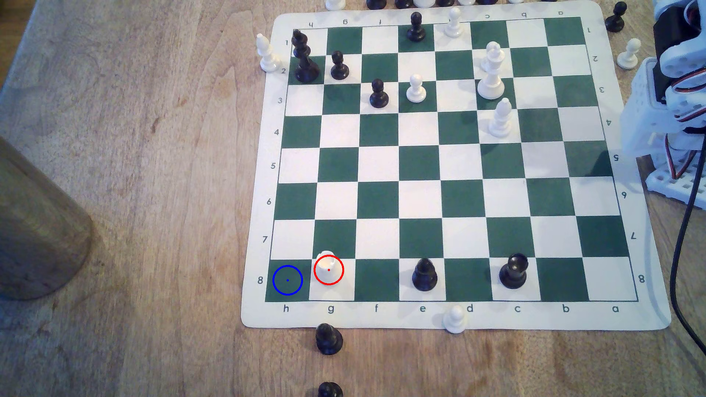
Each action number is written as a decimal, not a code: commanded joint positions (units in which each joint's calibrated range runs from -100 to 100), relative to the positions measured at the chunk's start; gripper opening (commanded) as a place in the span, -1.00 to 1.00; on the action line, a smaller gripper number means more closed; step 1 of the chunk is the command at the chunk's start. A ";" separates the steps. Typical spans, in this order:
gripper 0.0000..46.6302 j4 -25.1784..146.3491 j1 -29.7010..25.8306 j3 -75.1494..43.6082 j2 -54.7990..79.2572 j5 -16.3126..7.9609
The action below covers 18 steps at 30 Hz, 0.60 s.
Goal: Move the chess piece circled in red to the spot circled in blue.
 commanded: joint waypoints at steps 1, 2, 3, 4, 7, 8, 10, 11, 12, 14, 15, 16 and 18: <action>-0.99 -0.95 -1.52 1.17 -0.03 0.10; -0.99 -0.95 -1.67 1.17 -0.03 0.10; -0.99 -0.78 -1.75 1.17 -0.03 0.10; -0.99 -0.13 -1.99 1.17 -0.03 0.10; -0.99 2.98 -3.71 1.17 -0.03 0.10; -0.99 4.46 -4.18 0.81 0.06 0.10; -0.99 11.83 -6.83 -0.28 0.06 0.10; -0.99 15.35 -7.54 -0.64 0.06 0.10; -0.99 19.61 -8.16 -1.09 0.06 0.10; -0.99 34.19 -9.57 -3.81 0.06 0.10; -0.99 38.77 -9.73 -4.72 0.06 -0.15; -0.99 41.23 -10.04 -5.17 0.06 -0.15; -0.99 48.03 -11.68 -6.98 0.06 -0.15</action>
